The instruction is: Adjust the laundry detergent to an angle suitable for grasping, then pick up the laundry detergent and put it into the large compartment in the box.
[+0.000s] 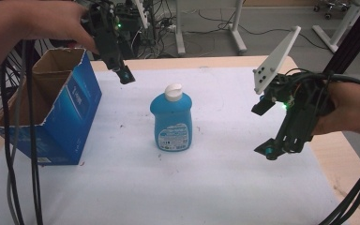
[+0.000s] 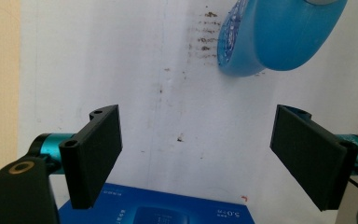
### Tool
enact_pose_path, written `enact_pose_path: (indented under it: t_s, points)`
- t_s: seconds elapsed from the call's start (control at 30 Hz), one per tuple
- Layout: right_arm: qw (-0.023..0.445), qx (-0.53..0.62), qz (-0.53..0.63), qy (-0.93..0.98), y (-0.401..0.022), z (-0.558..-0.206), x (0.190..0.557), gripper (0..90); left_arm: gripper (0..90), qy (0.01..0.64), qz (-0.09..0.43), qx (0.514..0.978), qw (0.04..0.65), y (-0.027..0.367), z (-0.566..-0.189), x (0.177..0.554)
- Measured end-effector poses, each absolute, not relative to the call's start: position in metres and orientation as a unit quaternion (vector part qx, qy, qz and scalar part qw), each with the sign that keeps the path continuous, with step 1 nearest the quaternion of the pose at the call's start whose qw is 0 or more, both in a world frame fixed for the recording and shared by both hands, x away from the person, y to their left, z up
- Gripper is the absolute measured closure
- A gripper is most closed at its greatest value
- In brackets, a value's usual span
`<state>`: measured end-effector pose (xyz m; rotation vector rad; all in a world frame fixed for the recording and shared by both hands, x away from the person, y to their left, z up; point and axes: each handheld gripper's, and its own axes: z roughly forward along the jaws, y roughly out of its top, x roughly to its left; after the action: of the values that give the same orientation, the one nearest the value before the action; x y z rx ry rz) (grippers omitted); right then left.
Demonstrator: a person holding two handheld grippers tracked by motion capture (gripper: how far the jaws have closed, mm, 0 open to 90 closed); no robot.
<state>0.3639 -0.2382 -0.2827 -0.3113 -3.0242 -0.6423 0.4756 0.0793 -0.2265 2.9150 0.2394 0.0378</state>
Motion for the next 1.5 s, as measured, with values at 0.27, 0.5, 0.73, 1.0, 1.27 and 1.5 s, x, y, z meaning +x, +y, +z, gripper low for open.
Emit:
enact_pose_path:
  t_s: [0.27, 0.5, 0.73, 1.0, 1.27, 1.5]
  points:
    - [0.018, -0.094, -0.205, -0.974, -0.237, -0.283, 0.363, 1.5, 16.7, 0.081, 0.009, 0.991, 0.105, 0.083, -0.229, 0.474]
    - [0.021, -0.094, -0.21, -0.973, -0.238, -0.283, 0.364, 1.5, 16.6, 0.084, 0.012, 0.991, 0.106, 0.087, -0.229, 0.473]
    - [0.023, -0.095, -0.21, -0.973, -0.238, -0.284, 0.367, 1.5, 16.7, 0.074, 0.011, 0.991, 0.109, 0.084, -0.229, 0.469]
    - [0.025, -0.093, -0.207, -0.973, -0.237, -0.286, 0.368, 1.5, 16.7, 0.07, 0.011, 0.991, 0.112, 0.083, -0.227, 0.466]
    - [0.024, -0.091, -0.209, -0.973, -0.236, -0.286, 0.368, 1.5, 16.7, 0.059, 0.005, 0.991, 0.118, 0.074, -0.217, 0.449]
    - [0.024, -0.092, -0.211, -0.973, -0.237, -0.287, 0.369, 1.5, 16.7, 0.051, 0.001, 0.991, 0.124, 0.065, -0.214, 0.441]
